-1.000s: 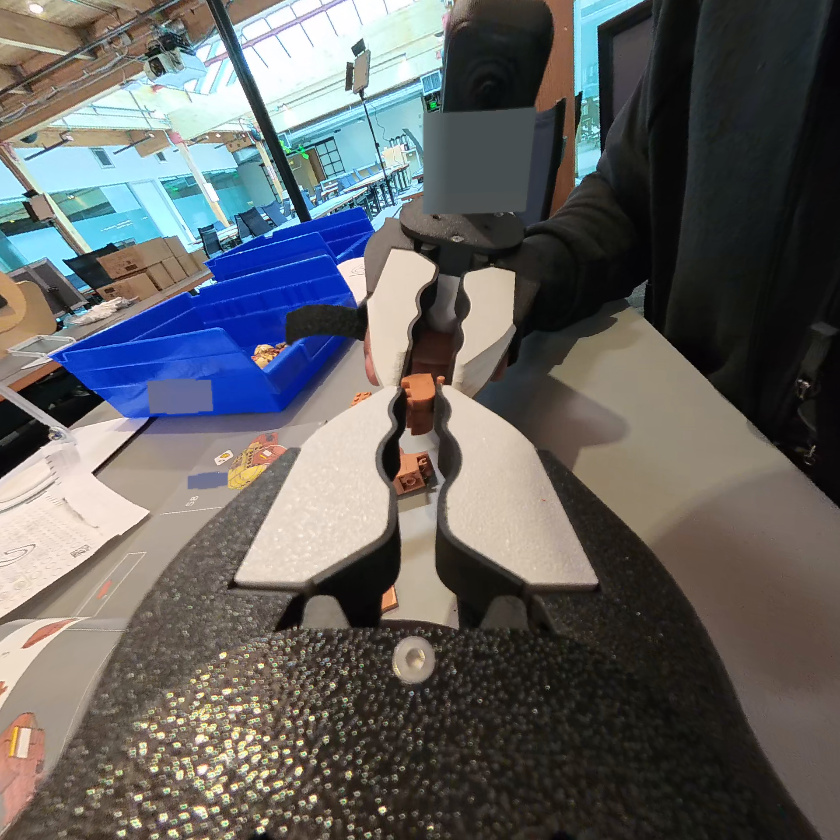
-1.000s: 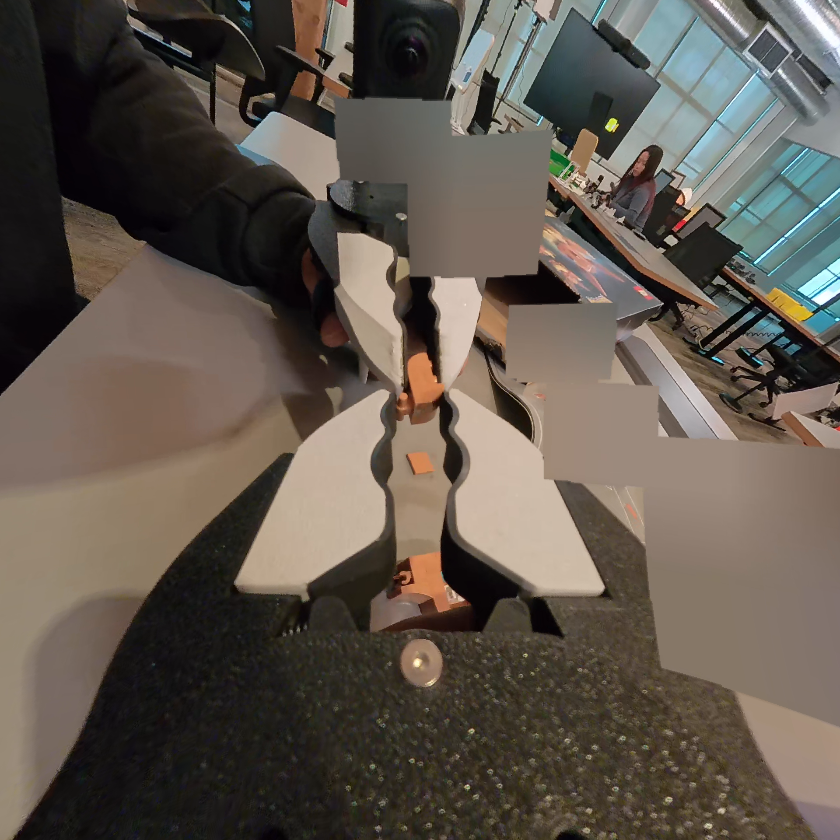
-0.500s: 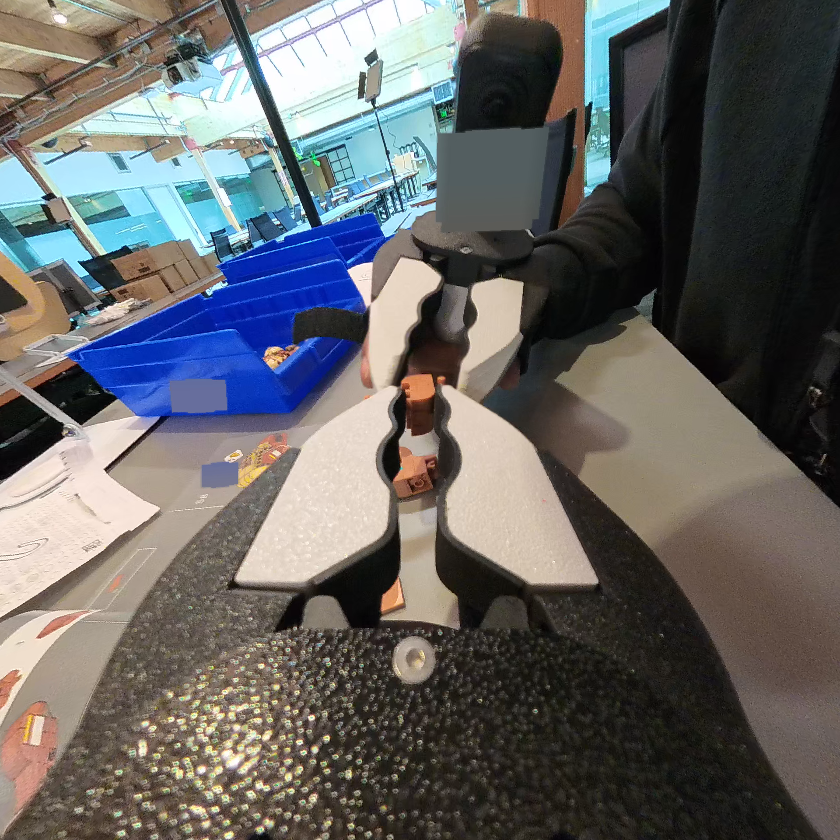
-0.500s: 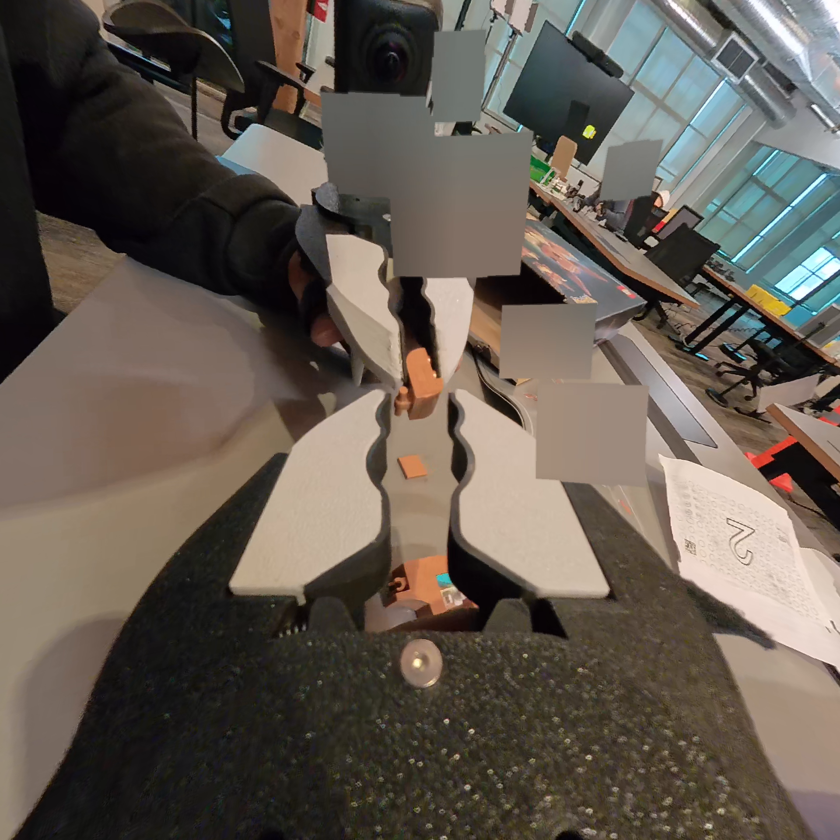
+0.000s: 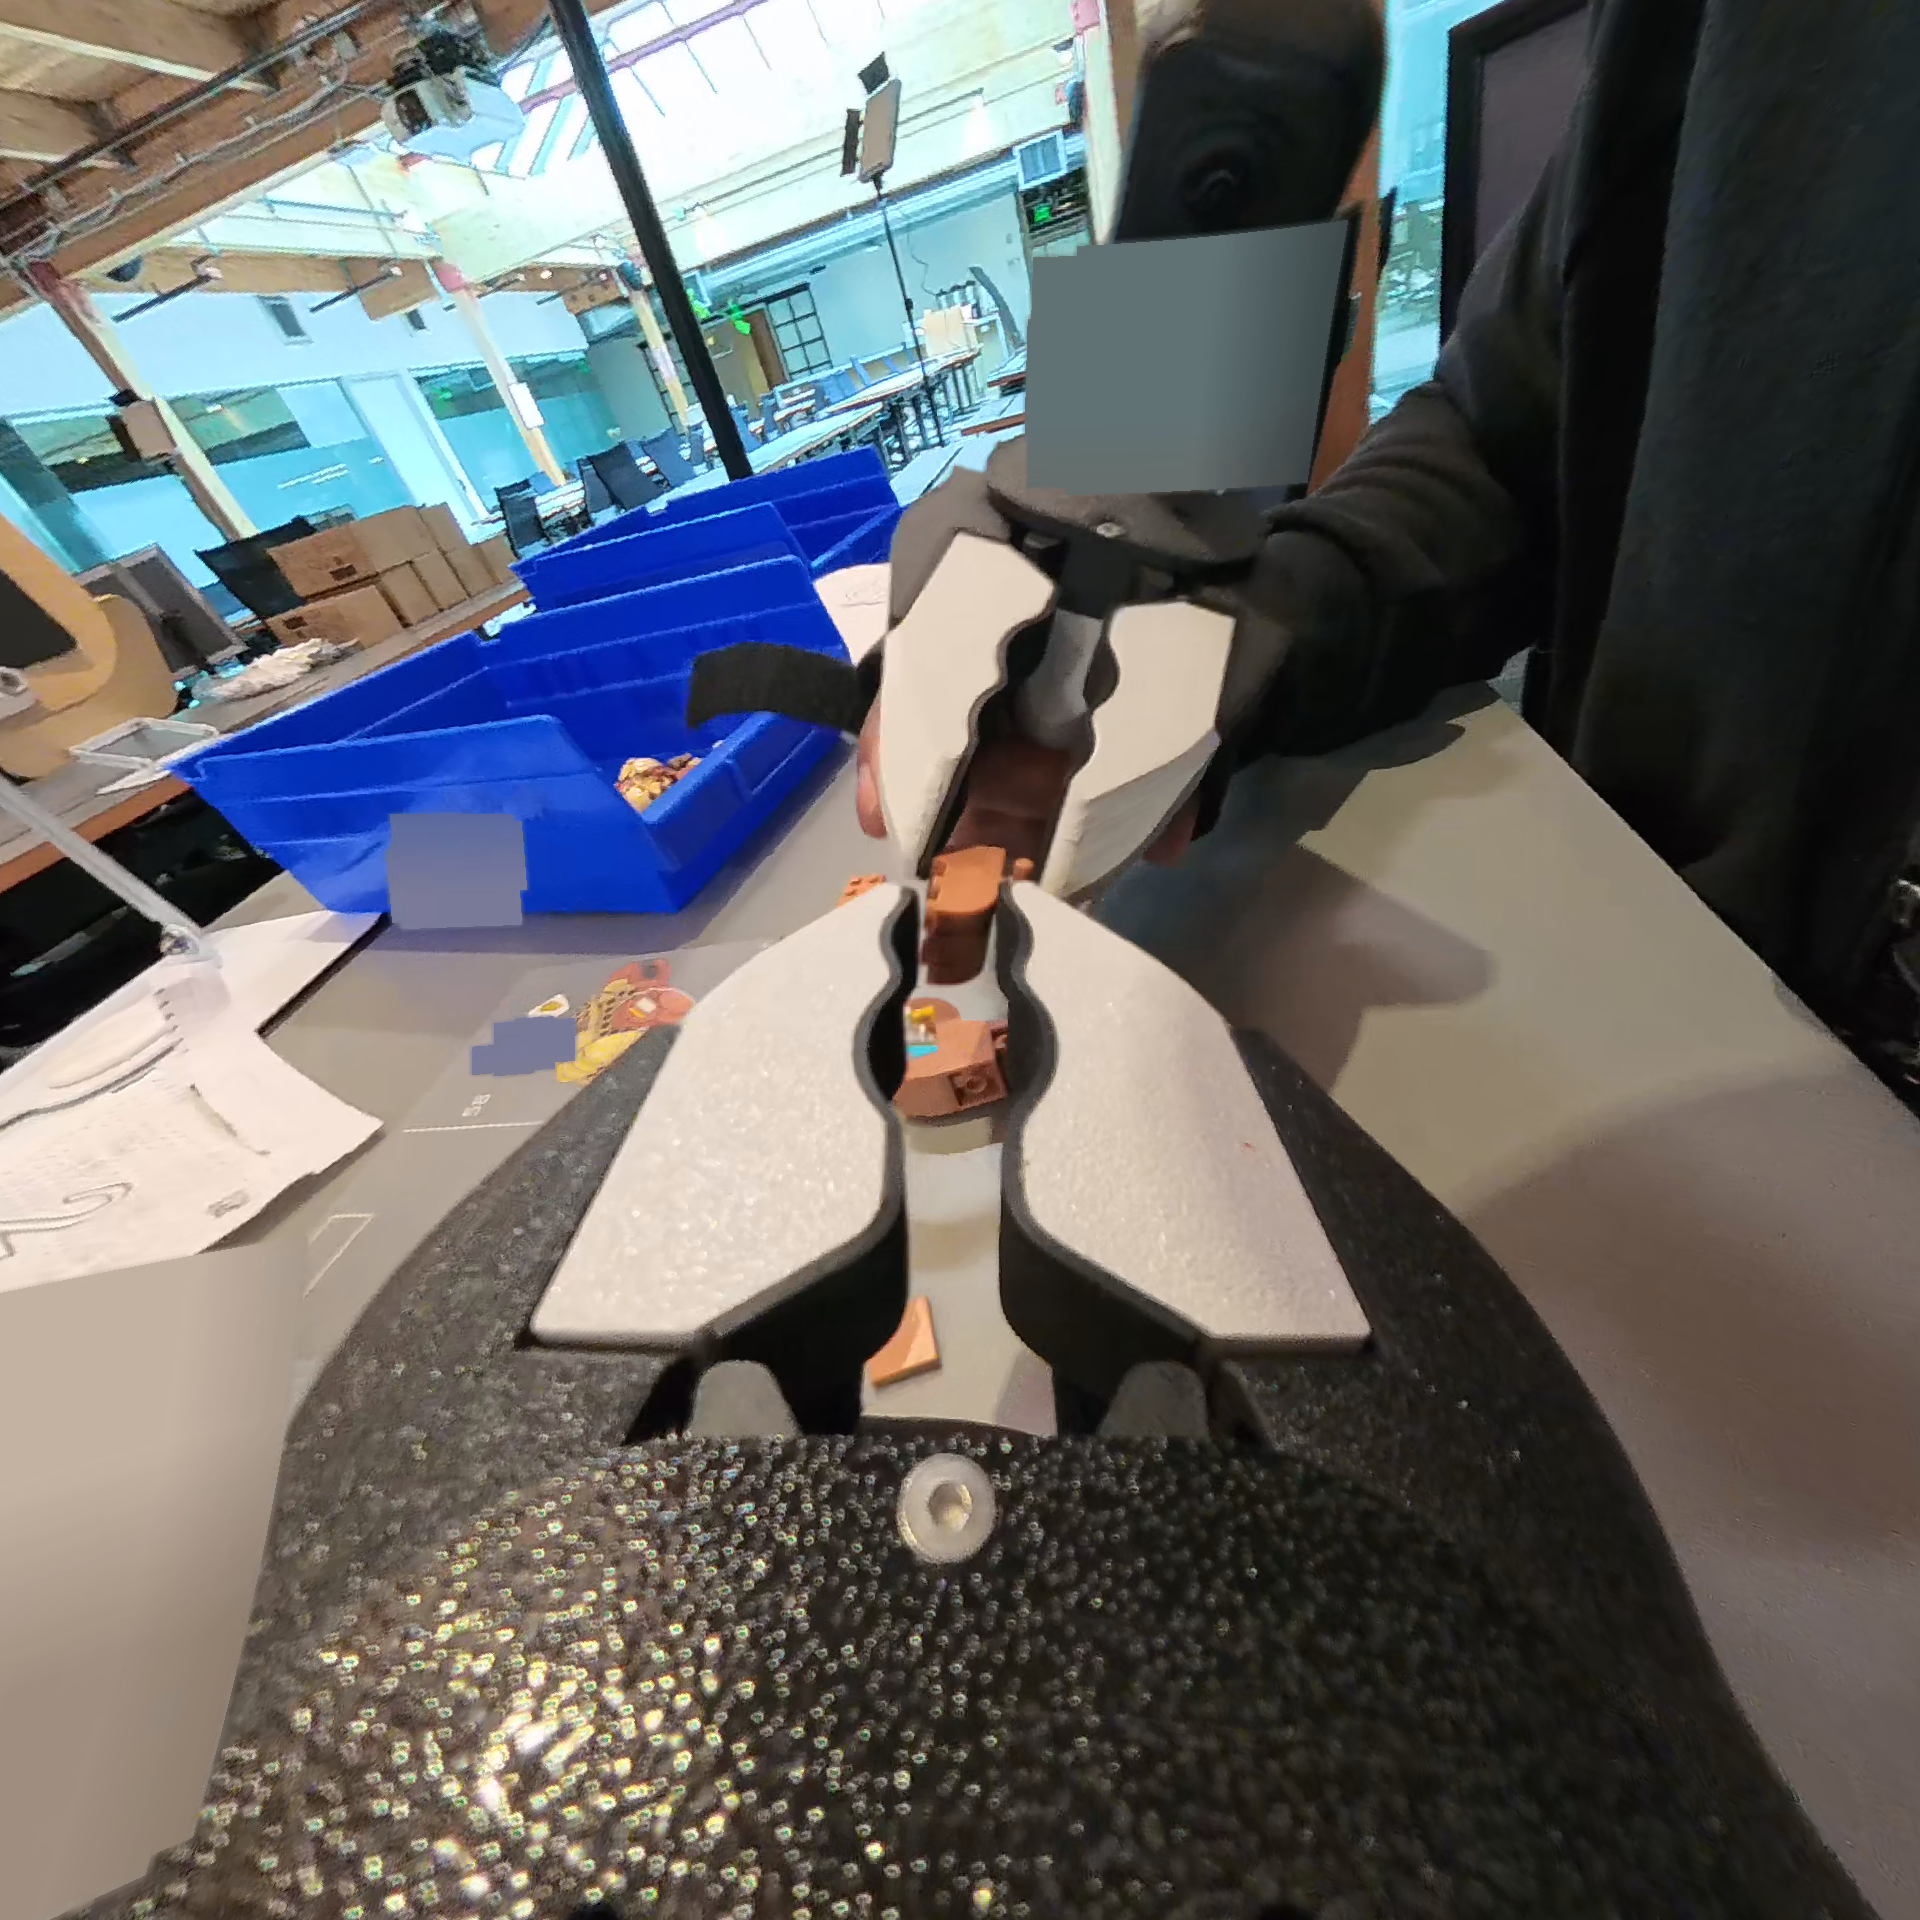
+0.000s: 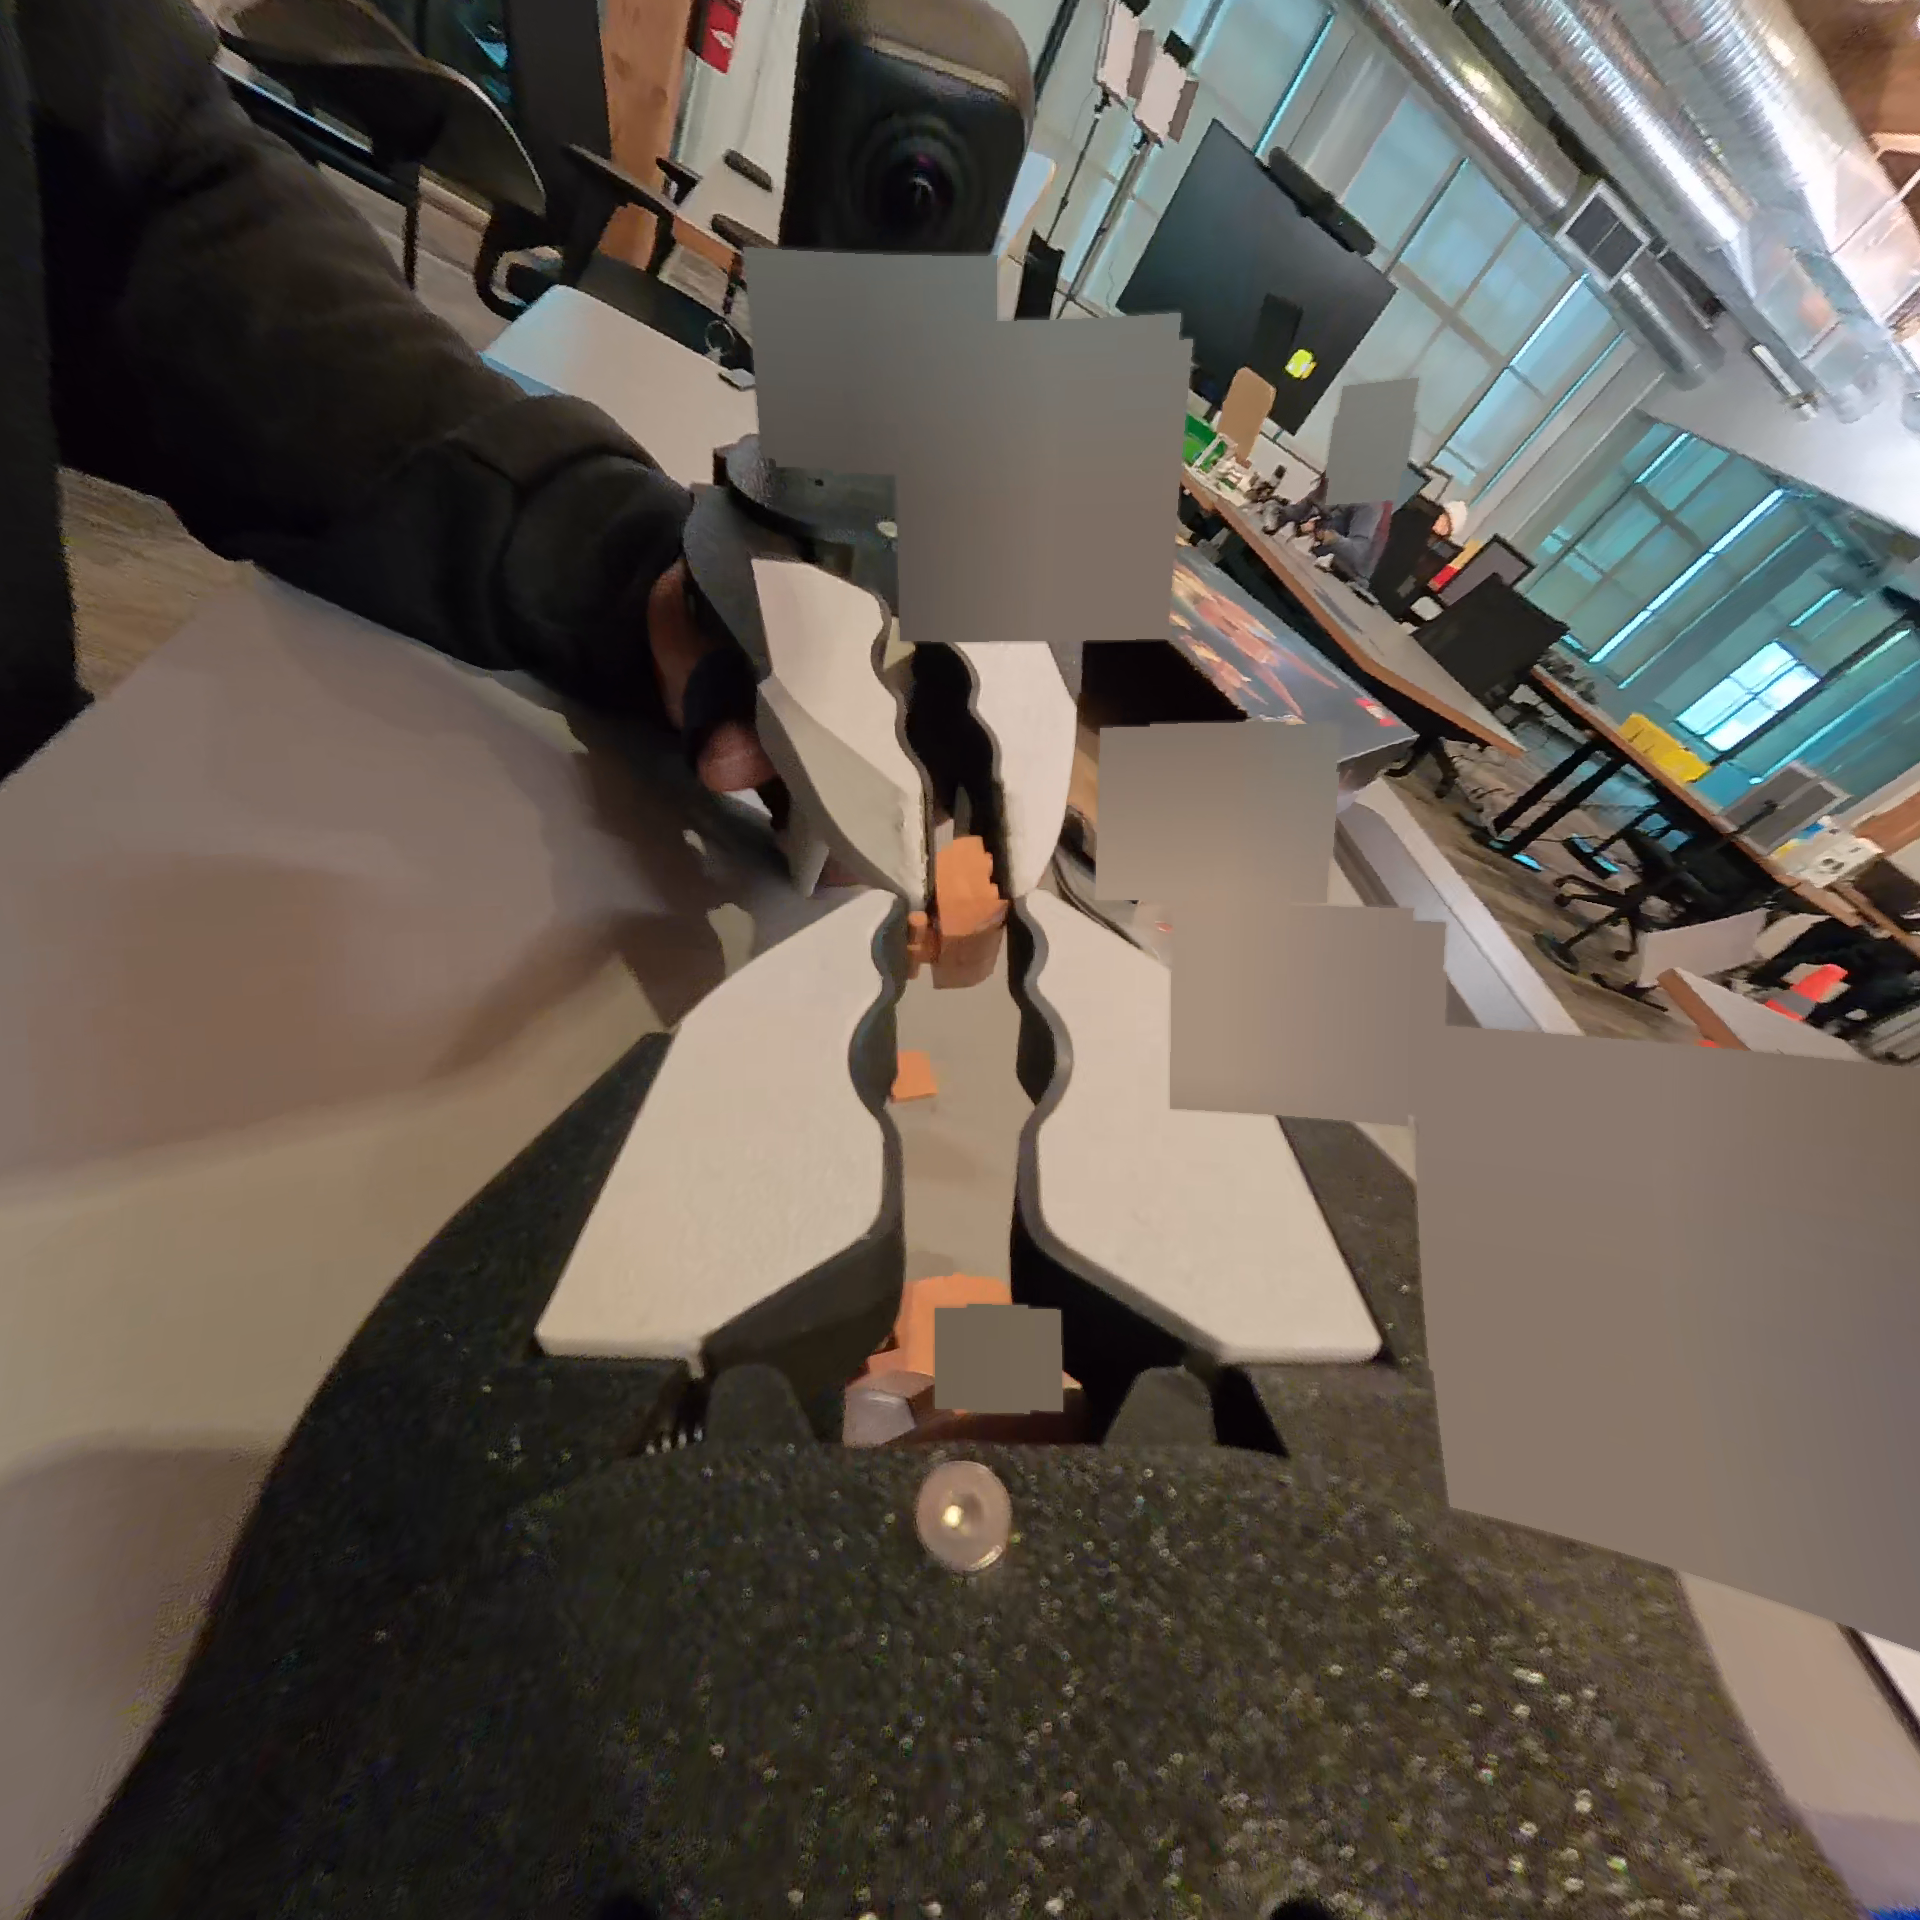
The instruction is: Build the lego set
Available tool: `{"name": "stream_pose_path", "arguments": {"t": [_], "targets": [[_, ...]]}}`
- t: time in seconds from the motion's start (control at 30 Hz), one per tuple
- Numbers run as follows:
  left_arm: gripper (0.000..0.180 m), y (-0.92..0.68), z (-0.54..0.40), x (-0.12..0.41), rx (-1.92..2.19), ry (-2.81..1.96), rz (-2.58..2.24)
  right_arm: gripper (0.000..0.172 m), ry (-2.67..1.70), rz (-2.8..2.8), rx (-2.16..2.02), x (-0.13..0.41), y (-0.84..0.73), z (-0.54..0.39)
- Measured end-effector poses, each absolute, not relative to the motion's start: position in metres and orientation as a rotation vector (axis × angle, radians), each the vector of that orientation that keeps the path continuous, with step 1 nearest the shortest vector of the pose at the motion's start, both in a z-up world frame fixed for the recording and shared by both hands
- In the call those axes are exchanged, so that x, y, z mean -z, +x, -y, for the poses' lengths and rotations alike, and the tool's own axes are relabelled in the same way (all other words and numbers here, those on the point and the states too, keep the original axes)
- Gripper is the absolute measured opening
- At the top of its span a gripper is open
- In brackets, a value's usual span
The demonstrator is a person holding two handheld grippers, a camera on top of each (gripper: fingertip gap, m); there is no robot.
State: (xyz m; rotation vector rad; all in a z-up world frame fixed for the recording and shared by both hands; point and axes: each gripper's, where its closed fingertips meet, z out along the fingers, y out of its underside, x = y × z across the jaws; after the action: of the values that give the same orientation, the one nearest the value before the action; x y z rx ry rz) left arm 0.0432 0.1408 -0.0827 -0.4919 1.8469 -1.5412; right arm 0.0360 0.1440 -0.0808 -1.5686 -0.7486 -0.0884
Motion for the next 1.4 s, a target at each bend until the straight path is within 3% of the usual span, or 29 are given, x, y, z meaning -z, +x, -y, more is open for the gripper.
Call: {"name": "stream_pose_path", "arguments": {"t": [0.13,0.57,0.7,0.8,1.07,1.17,1.23,1.4], "targets": [[0.027,0.046,-0.150,0.081,1.560,-0.567,-1.828,0.017,-1.543,0.794,0.241,0.082,0.043,-0.145],[0.012,0.041,-0.143,0.090,1.381,-0.409,-1.893,0.018,-1.493,0.844,0.222,0.083,0.031,-0.141],[0.012,0.041,-0.146,0.100,1.293,-0.401,-1.956,0.018,-1.541,0.888,0.280,0.094,0.032,-0.144],[0.024,0.036,-0.152,0.117,1.212,-0.439,-2.098,0.018,-1.577,0.969,0.406,0.107,0.034,-0.147],[0.031,0.029,-0.157,0.117,1.732,-1.048,-2.199,0.018,-1.482,1.080,0.551,0.112,0.027,-0.147],[0.031,0.029,-0.152,0.123,1.756,-1.128,-2.241,0.018,-1.432,1.107,0.577,0.110,0.022,-0.147],[0.019,0.025,-0.145,0.124,1.761,-1.094,-2.281,0.018,-1.428,1.117,0.583,0.113,0.021,-0.147],[0.018,0.029,-0.150,0.131,1.636,-1.071,-2.284,0.020,-1.536,1.083,0.486,0.122,0.023,-0.148]]}}
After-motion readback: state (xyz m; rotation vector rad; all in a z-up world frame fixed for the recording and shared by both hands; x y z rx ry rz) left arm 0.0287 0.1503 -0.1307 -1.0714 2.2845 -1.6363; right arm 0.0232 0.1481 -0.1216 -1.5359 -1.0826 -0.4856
